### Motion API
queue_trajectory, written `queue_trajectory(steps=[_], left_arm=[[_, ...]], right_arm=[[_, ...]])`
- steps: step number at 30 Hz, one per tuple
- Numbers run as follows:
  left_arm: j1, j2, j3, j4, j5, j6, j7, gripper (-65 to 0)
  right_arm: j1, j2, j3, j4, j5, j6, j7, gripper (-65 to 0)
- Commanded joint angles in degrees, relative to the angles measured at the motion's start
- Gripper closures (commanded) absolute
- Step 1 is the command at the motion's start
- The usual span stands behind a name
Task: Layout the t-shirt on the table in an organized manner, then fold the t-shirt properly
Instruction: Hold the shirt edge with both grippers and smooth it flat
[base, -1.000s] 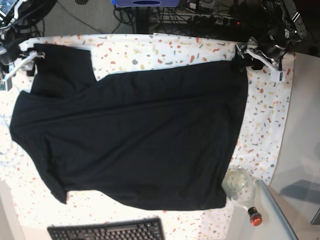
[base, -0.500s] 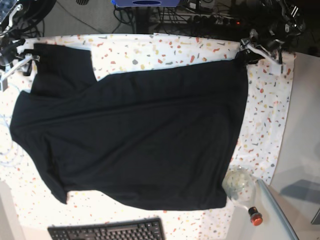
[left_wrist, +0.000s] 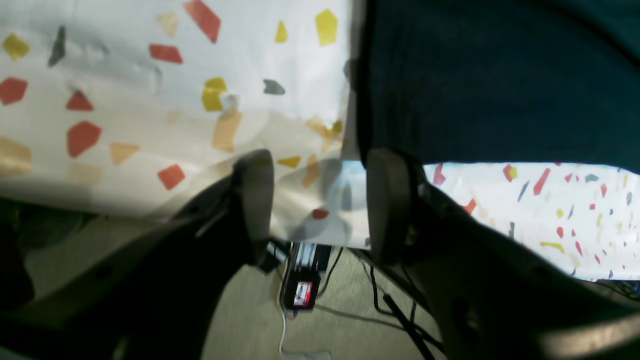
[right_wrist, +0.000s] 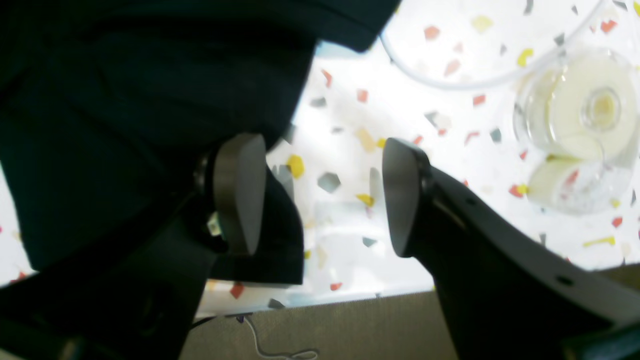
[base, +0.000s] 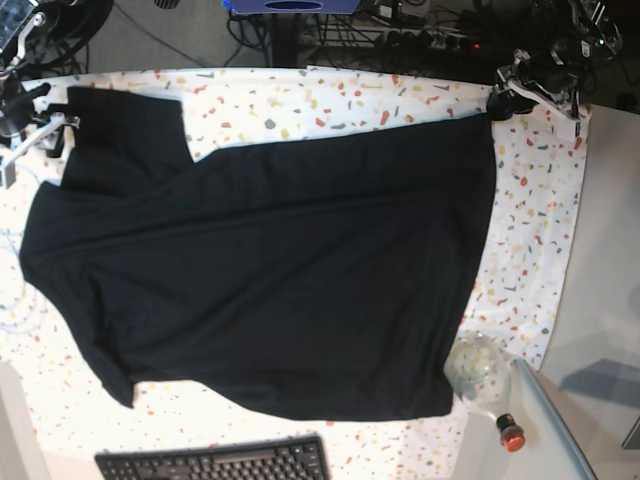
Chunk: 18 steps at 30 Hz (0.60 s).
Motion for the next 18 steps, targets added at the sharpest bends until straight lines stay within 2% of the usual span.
queue_trajectory(steps=[1, 3, 8, 14, 18], left_arm=[[-0.66, -0.16, -0.04, 1.30, 0.23, 0.29, 1.62, -29.8], [-2.24, 0.19, -0.04, 1.74, 0.76, 0.29, 3.20, -29.8], [-4.61, 1.24, 0.40, 0.95, 0.76, 0.29, 3.20, -29.8], [-4.79, 1.33, 4.79, -0.28, 0.76, 0.86, 3.11, -29.6], [-4.44, 1.42, 4.88, -0.72, 0.32, 0.86, 3.11, -29.3]], right_arm=[[0.22, 0.79, 0.07, 0.94, 0.59, 0.03, 1.09, -34.2], [0.22, 0.79, 0.07, 0.94, 0.59, 0.03, 1.09, -34.2], [0.22, 0.79, 0.07, 0.94, 0.59, 0.03, 1.09, -34.4], [0.22, 0.79, 0.07, 0.85, 0.59, 0.03, 1.09, -34.4], [0.22, 0.88, 0.07, 0.85, 0.59, 0.03, 1.18, -34.4]])
